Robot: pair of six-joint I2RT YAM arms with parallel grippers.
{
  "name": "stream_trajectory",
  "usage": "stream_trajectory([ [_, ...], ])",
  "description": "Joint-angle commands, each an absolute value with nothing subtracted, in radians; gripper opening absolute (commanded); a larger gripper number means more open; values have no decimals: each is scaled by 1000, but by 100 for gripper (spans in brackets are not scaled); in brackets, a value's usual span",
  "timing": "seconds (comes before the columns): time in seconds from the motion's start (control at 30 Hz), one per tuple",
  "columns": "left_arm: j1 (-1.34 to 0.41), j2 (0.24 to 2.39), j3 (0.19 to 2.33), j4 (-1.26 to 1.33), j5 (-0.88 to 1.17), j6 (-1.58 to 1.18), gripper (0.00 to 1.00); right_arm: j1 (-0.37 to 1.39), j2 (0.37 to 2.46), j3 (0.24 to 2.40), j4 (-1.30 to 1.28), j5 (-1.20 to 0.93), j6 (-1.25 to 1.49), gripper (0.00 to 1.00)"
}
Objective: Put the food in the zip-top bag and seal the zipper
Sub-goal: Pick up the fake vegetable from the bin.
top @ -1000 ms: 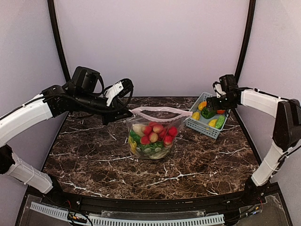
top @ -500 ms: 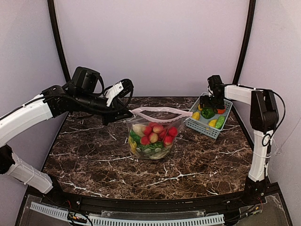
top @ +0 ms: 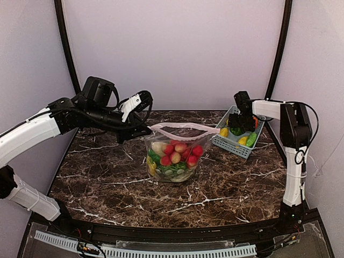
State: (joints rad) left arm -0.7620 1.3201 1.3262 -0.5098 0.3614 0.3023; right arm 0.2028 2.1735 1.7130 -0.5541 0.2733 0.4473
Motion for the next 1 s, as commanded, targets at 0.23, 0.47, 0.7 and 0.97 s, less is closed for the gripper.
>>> stream_trajectory([
  [0.23, -766, 1300, 1310, -506, 382, 295, 1, 191, 2235, 1760, -538, 303, 472, 83],
  [0.47, -765, 1299, 1309, -506, 377, 296, 1, 190, 2179, 1703, -493, 279, 439, 61],
  [0.7, -766, 1299, 1308, -506, 383, 295, 1, 190, 2014, 1577, -466, 235, 372, 56],
  [0.97, -767, 1290, 1299, -487, 390, 289, 1, 200, 1679, 1380, -438, 109, 216, 54],
])
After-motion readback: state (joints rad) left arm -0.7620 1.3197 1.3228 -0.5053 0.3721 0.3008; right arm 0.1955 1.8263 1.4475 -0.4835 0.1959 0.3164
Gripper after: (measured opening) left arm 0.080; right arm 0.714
